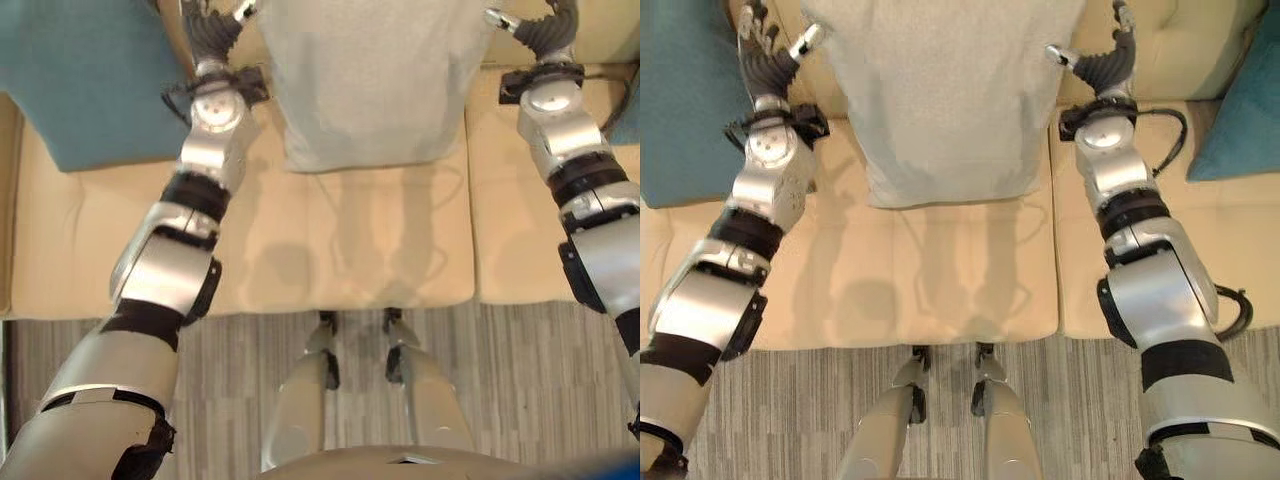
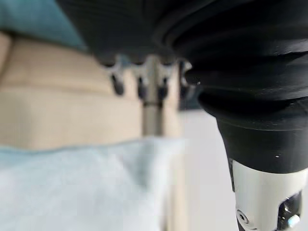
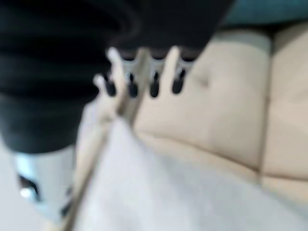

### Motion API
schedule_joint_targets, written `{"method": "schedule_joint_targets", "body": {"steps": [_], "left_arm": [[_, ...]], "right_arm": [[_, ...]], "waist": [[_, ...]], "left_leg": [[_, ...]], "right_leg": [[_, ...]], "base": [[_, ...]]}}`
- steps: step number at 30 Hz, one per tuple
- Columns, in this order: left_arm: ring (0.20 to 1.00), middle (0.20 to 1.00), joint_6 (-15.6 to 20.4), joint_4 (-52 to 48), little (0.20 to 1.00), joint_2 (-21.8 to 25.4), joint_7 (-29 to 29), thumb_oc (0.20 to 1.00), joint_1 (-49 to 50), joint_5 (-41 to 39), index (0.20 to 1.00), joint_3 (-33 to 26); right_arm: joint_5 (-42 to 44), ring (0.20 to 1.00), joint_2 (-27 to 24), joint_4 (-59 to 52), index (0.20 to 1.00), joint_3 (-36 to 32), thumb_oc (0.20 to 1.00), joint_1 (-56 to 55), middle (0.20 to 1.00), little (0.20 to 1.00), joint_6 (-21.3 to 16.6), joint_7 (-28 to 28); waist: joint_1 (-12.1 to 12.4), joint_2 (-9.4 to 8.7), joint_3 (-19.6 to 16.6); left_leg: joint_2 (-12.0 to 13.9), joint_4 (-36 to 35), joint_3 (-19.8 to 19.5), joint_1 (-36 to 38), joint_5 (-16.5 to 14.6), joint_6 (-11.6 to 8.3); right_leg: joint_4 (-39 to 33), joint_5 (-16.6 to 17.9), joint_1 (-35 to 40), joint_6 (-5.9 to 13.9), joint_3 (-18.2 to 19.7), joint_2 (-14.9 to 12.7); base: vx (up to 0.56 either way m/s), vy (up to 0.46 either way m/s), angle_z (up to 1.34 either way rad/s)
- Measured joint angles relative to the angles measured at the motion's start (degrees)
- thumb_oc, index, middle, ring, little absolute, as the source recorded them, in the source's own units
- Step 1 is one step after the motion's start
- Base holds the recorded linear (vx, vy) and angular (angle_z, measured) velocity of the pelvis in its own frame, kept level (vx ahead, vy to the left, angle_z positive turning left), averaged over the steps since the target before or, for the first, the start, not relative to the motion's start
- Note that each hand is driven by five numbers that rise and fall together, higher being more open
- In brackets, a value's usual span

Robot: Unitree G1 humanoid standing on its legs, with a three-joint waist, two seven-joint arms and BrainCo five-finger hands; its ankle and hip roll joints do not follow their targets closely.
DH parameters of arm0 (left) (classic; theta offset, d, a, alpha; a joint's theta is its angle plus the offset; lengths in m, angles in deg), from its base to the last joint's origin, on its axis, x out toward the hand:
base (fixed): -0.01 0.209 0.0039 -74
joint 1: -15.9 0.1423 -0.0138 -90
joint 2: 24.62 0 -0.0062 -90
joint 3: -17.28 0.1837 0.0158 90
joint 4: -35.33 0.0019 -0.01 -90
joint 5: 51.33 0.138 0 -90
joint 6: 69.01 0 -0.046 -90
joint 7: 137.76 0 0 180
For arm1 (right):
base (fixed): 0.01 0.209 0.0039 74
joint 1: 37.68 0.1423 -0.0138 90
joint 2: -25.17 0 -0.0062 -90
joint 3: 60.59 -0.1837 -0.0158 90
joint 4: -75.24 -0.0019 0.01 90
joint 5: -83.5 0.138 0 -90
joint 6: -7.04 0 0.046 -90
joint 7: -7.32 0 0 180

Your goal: Pick up all the scattered cushions and arrange them neatly on the sofa.

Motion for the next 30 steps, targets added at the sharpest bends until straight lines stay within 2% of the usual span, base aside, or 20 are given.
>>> {"method": "schedule_joint_targets", "body": {"steps": [3,5,7,9,11,13,15,16,19,22,24,25,26,30], "left_arm": [[1.0,1.0,0.3,-6.6,1.0,0.8,0.5,1.0,6.6,0.2,1.0,-0.2],[1.0,1.0,0.8,-20.9,1.0,2.8,1.9,1.0,19.7,3.2,1.0,-3.6],[1.0,1.0,0.6,-21.5,1.0,2.2,2.5,1.0,22.4,3.6,1.0,-4.3],[1.0,1.0,0.8,-29.1,1.0,1.3,4.3,1.0,31.8,5.9,1.0,-7.6],[1.0,1.0,0.6,-32.4,1.0,0.1,6.1,1.0,37.9,6.0,1.0,-9.2],[1.0,1.0,0.1,-32.8,1.0,-0.9,9.0,1.0,44.8,7.3,1.0,-9.8],[1.0,1.0,0.0,-33.5,1.0,-0.9,12.6,1.0,51.5,7.9,1.0,-10.7],[1.0,1.0,-0.2,-33.3,1.0,-1.0,13.9,1.0,54.6,8.0,1.0,-11.1],[1.0,1.0,-1.2,-30.9,1.0,-2.0,17.3,1.0,62.6,8.8,1.0,-11.5],[1.0,1.0,-2.1,-20.9,1.0,-5.3,20.8,1.0,66.4,12.3,1.0,-12.0],[1.0,1.0,-4.0,-14.2,1.0,-6.2,21.7,1.0,68.3,15.0,1.0,-11.1],[1.0,1.0,-3.5,-8.2,1.0,-6.5,22.4,1.0,68.2,18.5,1.0,-10.5],[1.0,1.0,-4.5,-3.2,1.0,-7.2,22.6,1.0,68.3,19.7,1.0,-9.9],[1.0,1.0,-6.6,20.2,1.0,-13.6,22.8,1.0,69.3,24.0,1.0,-13.1]], "right_arm": [[-0.1,1.0,-3.2,-5.1,1.0,-3.3,1.0,-6.7,1.0,1.0,-0.7,-0.6],[-1.1,1.0,-5.4,-18.1,1.0,-9.9,1.0,-20.6,1.0,1.0,-2.4,-2.8],[-1.5,1.0,-5.3,-17.2,1.0,-11.3,1.0,-24.6,1.0,1.0,-1.9,-3.5],[-2.7,1.0,-4.8,-26.4,1.0,-16.1,1.0,-37.2,1.0,1.0,-3.1,-6.1],[-4.0,1.0,-3.0,-29.6,1.0,-18.6,1.0,-44.4,1.0,1.0,-3.0,-7.8],[-5.4,1.0,-1.8,-29.8,1.0,-19.0,1.0,-52.0,1.0,1.0,-2.8,-10.7],[-5.5,1.0,-1.3,-30.1,1.0,-19.5,1.0,-58.7,1.0,1.0,-3.1,-14.4],[-5.4,1.0,0.5,-28.9,1.0,-20.8,1.0,-61.2,1.0,1.0,-3.2,-15.4],[-6.6,1.0,2.6,-24.3,1.0,-21.3,1.0,-66.7,1.0,1.0,-2.9,-17.6],[-9.8,1.0,5.4,-16.5,1.0,-21.1,1.0,-68.8,1.0,1.0,-3.6,-18.9],[-12.2,1.0,8.0,-12.9,1.0,-20.2,1.0,-71.5,1.0,1.0,-3.2,-20.1],[-13.2,1.0,9.3,-8.6,1.0,-20.0,1.0,-71.6,1.0,1.0,-3.8,-20.1],[-13.8,1.0,10.4,-5.5,1.0,-18.9,1.0,-72.3,1.0,1.0,-3.0,-20.5],[-15.4,1.0,15.6,5.5,1.0,-18.4,1.0,-75.4,1.0,1.0,-2.6,-21.8]], "waist": [[-0.1,-0.11,-0.1],[-0.4,-0.1,-0.1],[-0.4,-0.12,-0.2],[-0.5,-0.13,-0.4],[-0.5,-0.14,-0.6],[-0.7,-0.14,-0.8],[-0.6,-0.37,-2.7],[-0.7,-0.7,-3.2],[-0.5,-1.01,-5.2],[-0.6,-0.9,-7.3],[-0.6,-1.05,-8.9],[-0.5,-1.21,-9.7],[-0.4,-1.17,-10.2],[-0.4,-0.61,-12.4]], "left_leg": [[0.0,-0.7,-0.3,2.8,-0.1,-0.08],[-0.1,-2.1,0.0,6.4,-0.1,-0.13],[-0.1,-2.3,0.0,7.6,-0.2,-0.29],[0.0,-2.5,-0.1,9.5,-0.5,-0.74],[0.0,-2.6,-0.2,11.4,-1.0,-1.27],[0.1,-2.6,-0.5,14.0,-1.7,-1.43],[0.3,-2.6,-0.9,14.5,-2.2,-1.63],[0.4,-2.6,-1.0,15.5,-2.4,-1.67],[0.5,-2.6,-1.0,17.7,-3.3,-1.9],[0.6,-2.6,-0.9,19.7,-3.7,-1.87],[0.6,-2.6,-0.9,20.7,-4.2,-1.78],[0.7,-2.6,-0.8,21.6,-4.5,-1.82],[0.7,-2.6,-0.6,22.4,-4.8,-1.74],[0.8,-2.6,0.0,25.0,-5.7,-1.74]], "right_leg": [[-0.5,-0.5,2.8,0.19,-0.2,0.1],[-1.0,-0.8,5.9,-0.15,-0.1,0.2],[-1.5,-1.1,7.3,0.31,-0.1,0.2],[-2.1,-1.2,9.4,0.19,-0.3,0.4],[-2.6,-1.4,11.5,0.05,-0.3,0.4],[-4.3,-1.4,15.2,-0.07,-0.9,0.5],[-5.8,-1.6,16.5,0.15,-1.5,0.9],[-6.7,-1.4,17.9,-0.07,-1.7,1.1],[-7.7,-1.8,20.6,0.0,-1.6,1.3],[-7.7,-2.2,22.5,0.22,-1.6,1.3],[-7.7,-2.7,23.5,0.08,-1.6,1.4],[-7.9,-3.1,24.1,0.07,-1.6,1.4],[-7.8,-3.2,24.9,-0.08,-1.5,1.4],[-8.0,-3.9,27.2,-0.12,-1.1,1.5]], "base": [[0.01,0.004,0.04],[0.03,0.008,-0.06],[0.04,-0.008,0.0],[0.05,-0.025,0.02],[0.04,-0.031,0.02],[0.02,-0.037,0.08],[0.05,-0.043,0.09],[0.05,-0.033,0.1],[0.03,-0.018,0.01],[0.02,-0.021,-0.01],[0.02,-0.022,0.0],[0.03,-0.034,-0.03],[0.04,-0.049,-0.03],[0.01,-0.051,-0.07]]}}
